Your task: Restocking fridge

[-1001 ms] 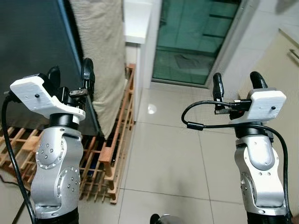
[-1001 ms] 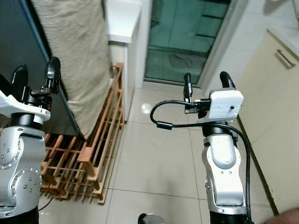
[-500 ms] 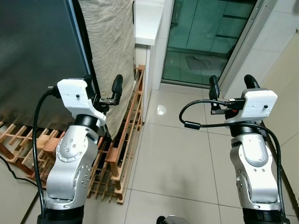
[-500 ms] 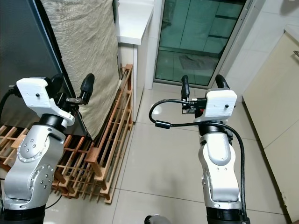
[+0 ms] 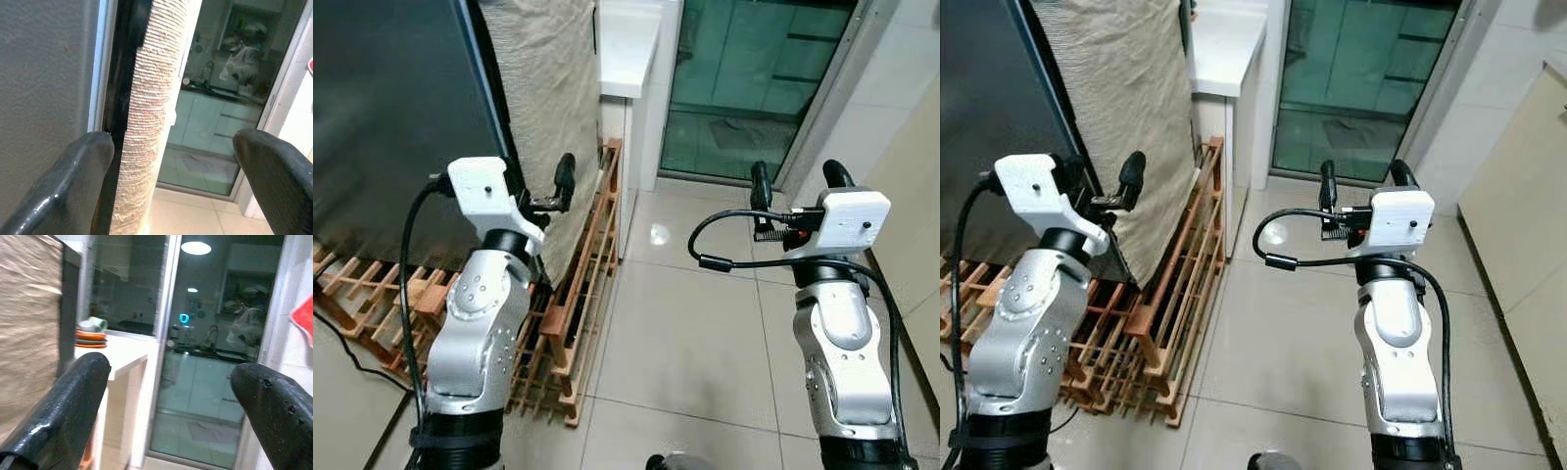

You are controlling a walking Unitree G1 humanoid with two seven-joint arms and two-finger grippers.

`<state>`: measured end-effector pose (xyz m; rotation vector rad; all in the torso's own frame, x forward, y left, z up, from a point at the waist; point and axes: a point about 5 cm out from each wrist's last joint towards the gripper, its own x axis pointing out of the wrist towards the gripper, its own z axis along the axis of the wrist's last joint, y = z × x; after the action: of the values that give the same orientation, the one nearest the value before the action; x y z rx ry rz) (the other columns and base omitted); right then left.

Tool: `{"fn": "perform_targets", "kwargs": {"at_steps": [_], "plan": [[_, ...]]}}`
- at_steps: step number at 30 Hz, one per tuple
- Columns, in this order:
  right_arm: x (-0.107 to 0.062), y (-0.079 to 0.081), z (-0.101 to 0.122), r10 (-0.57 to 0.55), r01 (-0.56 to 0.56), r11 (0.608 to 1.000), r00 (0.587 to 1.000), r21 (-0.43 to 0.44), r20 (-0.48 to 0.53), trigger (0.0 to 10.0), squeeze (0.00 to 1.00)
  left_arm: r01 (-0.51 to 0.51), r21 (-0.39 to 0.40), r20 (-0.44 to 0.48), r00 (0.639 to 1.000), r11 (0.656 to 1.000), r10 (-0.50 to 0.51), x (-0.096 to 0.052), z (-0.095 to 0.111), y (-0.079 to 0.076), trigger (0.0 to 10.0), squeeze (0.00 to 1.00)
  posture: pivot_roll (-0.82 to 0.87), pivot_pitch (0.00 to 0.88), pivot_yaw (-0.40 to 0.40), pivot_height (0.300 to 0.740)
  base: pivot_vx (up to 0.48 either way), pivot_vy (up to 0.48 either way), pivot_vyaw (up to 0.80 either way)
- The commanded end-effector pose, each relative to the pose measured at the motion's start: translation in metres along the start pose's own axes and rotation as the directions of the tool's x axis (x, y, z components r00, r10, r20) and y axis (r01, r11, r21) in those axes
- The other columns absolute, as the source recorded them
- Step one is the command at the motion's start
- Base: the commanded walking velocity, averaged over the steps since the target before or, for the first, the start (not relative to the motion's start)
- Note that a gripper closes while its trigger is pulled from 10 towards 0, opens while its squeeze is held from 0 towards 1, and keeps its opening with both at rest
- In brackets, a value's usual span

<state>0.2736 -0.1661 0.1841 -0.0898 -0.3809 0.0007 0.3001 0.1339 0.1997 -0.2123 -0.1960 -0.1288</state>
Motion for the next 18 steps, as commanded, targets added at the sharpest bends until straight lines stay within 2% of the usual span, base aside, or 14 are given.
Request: {"fn": "perform_targets", "kwargs": {"at_steps": [1,4,11,18], "plan": [[0.002,-0.002,0.002,-0.008,0.008,1.0,1.0,-0.004,0.012,10.0,0.0,-0.044,-0.003,-0.065,0.997,0.999,0.044,0.009,-0.009,0.003,10.0,0.0,-0.11,0.0,0.005,0.74,0.0,0.0,0.0],[0.002,-0.002,0.002,-0.008,0.008,1.0,1.0,-0.004,0.01,10.0,0.0,-0.085,-0.018,-0.075,0.994,0.996,0.084,0.016,-0.011,0.007,10.0,0.0,-0.12,0.0,0.007,0.74,0.0,0.0,0.0],[-0.001,-0.003,0.001,-0.016,0.016,1.0,1.0,-0.006,0.002,10.0,0.0,-0.104,-0.015,-0.077,0.992,0.994,0.103,0.029,-0.011,0.0,10.0,0.0,-0.14,0.0,0.017,0.74,0.0,0.0,0.0],[-0.001,-0.004,0.001,-0.021,0.021,1.0,1.0,-0.011,0.0,10.0,0.0,-0.074,-0.025,-0.079,0.994,0.997,0.072,0.032,-0.013,-0.01,10.0,0.0,-0.14,0.0,0.018,0.74,0.0,0.0,0.0]]}}
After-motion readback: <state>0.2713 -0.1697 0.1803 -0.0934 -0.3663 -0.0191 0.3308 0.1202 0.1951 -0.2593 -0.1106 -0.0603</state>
